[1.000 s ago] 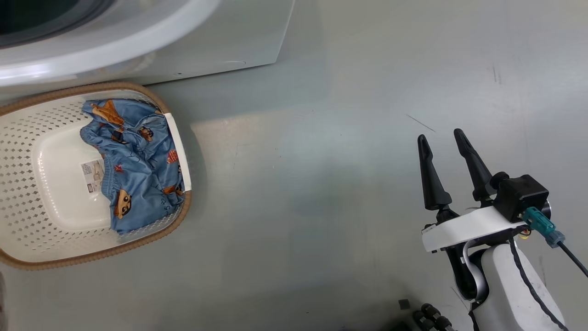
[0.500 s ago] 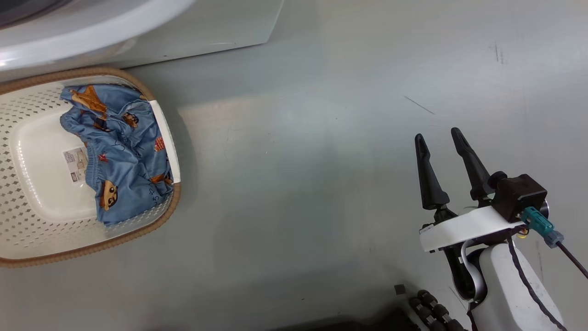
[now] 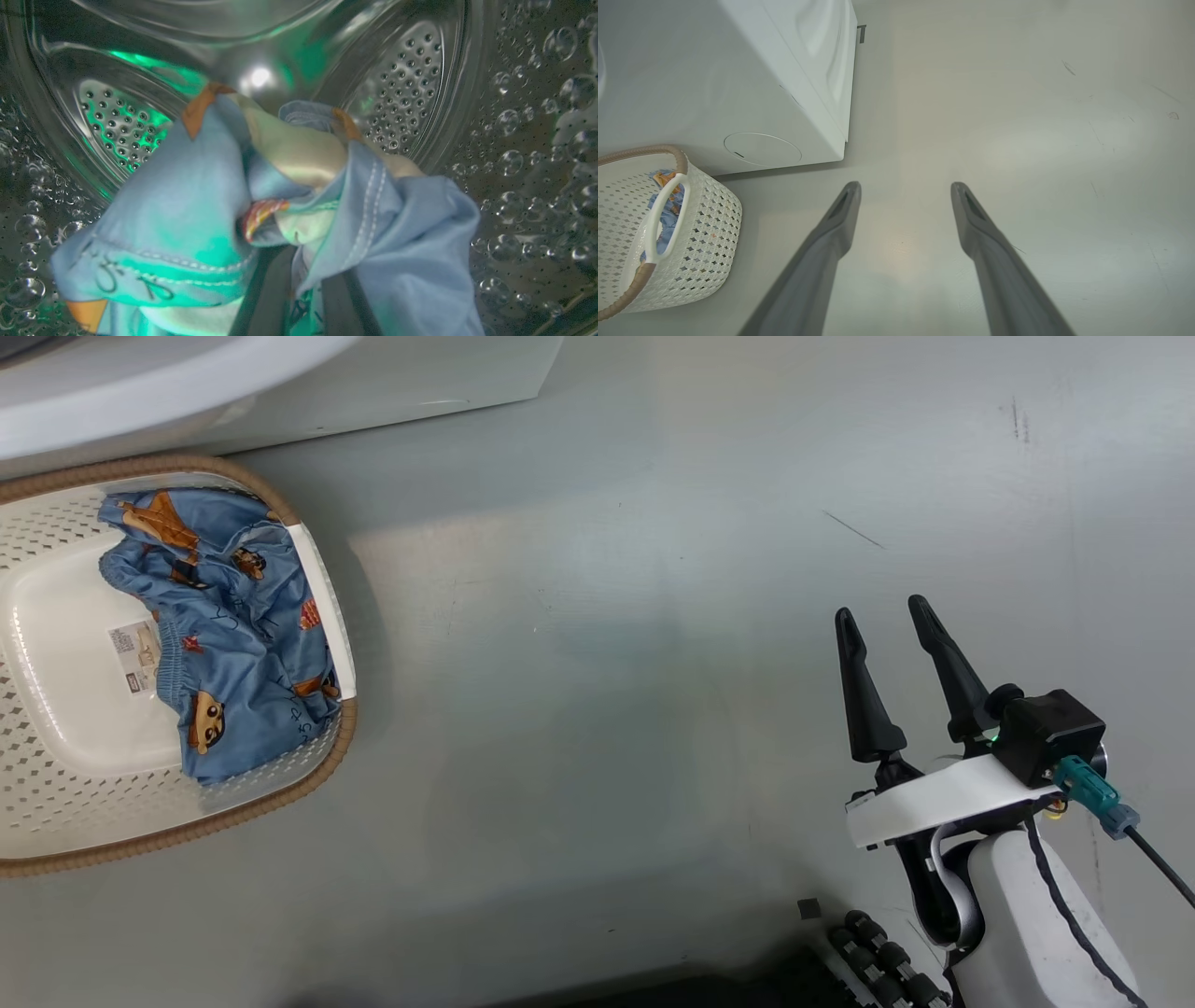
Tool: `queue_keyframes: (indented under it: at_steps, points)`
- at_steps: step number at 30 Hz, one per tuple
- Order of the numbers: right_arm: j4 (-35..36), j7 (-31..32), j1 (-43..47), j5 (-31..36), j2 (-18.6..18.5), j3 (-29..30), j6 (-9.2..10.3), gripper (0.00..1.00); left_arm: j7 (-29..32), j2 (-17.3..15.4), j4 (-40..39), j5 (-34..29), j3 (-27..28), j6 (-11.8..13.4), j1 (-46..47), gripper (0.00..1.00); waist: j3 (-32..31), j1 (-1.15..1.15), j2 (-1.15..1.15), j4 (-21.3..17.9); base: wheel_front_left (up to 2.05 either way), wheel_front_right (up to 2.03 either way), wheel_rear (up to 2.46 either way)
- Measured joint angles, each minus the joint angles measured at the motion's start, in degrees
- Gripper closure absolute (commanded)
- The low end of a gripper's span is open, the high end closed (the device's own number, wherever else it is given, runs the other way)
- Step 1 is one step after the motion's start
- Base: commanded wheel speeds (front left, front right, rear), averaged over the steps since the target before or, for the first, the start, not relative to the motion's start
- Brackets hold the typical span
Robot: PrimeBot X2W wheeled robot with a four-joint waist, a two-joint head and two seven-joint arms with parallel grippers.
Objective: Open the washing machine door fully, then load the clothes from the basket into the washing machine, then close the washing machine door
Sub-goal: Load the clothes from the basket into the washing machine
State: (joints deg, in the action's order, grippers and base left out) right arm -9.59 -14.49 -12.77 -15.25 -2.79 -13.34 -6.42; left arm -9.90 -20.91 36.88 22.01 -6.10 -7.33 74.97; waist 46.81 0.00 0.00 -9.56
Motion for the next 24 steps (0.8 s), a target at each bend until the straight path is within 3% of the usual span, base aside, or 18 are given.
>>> queue_keyframes:
  at_steps: [2,3,4,24]
  points:
    - [0.0,0.0,0.0,-0.4,0.0,0.0,0.0,0.0,-0.1,0.0,1.5,0.0,-0.4,0.0,-0.1,1.0,0.1,0.0,0.0,0.0,0.0,0.0,0.0]
    - [0.0,0.0,0.0,-0.4,0.0,0.0,0.02,0.0,-0.3,0.1,2.1,0.0,-0.5,0.0,-0.3,0.62,0.1,0.0,0.0,0.0,0.0,0.0,0.0]
    - [0.0,0.0,-0.1,-0.4,0.0,0.0,0.03,0.0,-0.3,0.2,2.7,0.0,-0.5,0.0,-0.4,0.0,0.1,0.0,0.0,0.1,0.0,0.0,0.0]
    - [-0.1,0.0,-1.4,-0.2,0.0,2.4,0.1,0.0,-3.4,5.4,9.1,2.2,-1.2,0.0,-4.7,0.0,-3.6,0.0,0.0,3.3,0.0,0.0,0.0]
